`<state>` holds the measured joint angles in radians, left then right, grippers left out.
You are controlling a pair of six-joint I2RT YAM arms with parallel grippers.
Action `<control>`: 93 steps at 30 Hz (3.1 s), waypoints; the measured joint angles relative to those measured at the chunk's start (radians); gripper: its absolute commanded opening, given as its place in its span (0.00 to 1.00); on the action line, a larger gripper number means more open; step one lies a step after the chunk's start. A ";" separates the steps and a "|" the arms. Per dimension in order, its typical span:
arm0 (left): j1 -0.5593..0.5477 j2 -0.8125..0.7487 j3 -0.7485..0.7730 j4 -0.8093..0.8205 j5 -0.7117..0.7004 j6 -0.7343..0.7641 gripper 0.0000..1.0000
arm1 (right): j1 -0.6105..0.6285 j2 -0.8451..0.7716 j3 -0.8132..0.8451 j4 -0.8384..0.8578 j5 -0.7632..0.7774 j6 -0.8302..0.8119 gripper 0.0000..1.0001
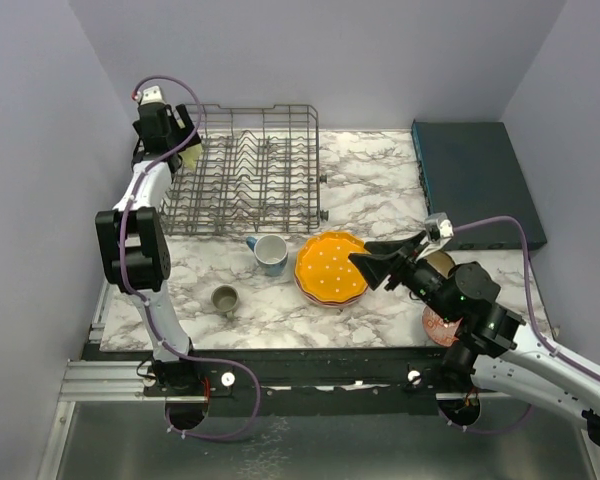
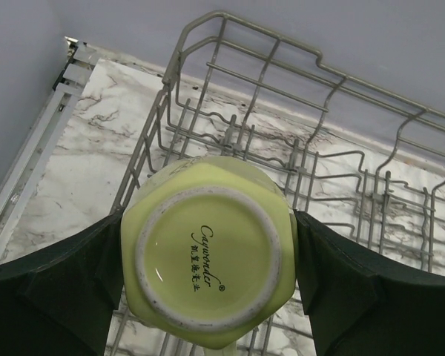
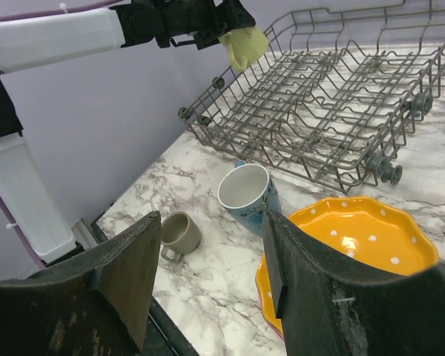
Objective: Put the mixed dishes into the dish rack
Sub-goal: Turn the cup upside down in the dish rack.
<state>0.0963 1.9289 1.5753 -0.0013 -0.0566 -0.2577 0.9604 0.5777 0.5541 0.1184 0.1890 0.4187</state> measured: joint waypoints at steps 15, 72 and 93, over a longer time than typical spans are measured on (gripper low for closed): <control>0.021 0.275 0.302 -0.023 0.014 -0.007 0.00 | 0.000 0.057 0.000 -0.009 0.017 0.019 0.63; -0.046 0.462 0.427 -0.048 -0.115 0.125 0.43 | 0.000 0.148 -0.019 0.038 0.053 0.007 0.69; -0.045 0.460 0.427 -0.006 -0.161 0.145 0.99 | 0.000 0.134 -0.019 0.038 0.053 0.014 0.73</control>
<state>0.0509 2.3894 2.0026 -0.0074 -0.2180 -0.1123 0.9604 0.7120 0.5350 0.1562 0.2424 0.4328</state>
